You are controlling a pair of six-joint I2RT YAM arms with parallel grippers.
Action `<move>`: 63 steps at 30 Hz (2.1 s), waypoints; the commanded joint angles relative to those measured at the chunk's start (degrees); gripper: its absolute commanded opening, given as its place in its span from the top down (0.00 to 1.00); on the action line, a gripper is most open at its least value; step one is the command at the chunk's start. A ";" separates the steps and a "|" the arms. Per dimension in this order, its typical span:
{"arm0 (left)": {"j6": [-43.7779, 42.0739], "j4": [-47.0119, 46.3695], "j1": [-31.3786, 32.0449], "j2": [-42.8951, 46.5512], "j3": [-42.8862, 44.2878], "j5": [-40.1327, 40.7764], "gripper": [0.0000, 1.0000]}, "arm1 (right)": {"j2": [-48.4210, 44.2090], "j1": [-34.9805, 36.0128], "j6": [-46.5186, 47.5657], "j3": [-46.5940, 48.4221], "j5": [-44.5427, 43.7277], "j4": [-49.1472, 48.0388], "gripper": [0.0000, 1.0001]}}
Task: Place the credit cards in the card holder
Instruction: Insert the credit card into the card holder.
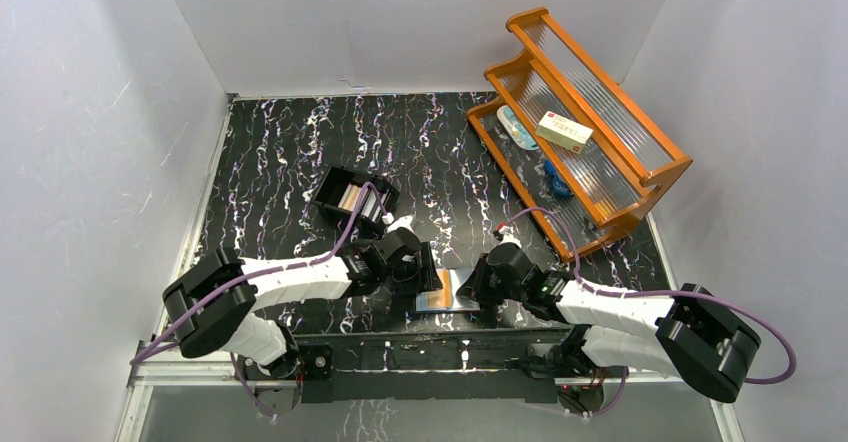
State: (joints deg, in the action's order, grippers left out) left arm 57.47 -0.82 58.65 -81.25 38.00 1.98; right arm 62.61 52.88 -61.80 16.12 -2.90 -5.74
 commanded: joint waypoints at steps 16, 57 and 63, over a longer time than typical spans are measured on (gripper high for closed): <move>-0.17 7.23 0.16 -2.74 3.29 4.49 0.46 | 1.30 0.01 0.72 -1.36 -0.94 4.11 0.82; -0.48 -3.75 1.20 -1.01 2.87 -2.23 0.46 | 2.88 -0.02 0.72 -1.88 0.21 1.86 0.82; -0.96 -5.25 1.46 0.22 3.23 -2.81 0.46 | 2.15 -0.02 1.08 -1.34 -0.29 3.13 0.82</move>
State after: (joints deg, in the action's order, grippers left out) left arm 57.08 -3.16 59.51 -84.25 41.08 0.32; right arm 64.12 52.88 -62.00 16.05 -2.20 -7.97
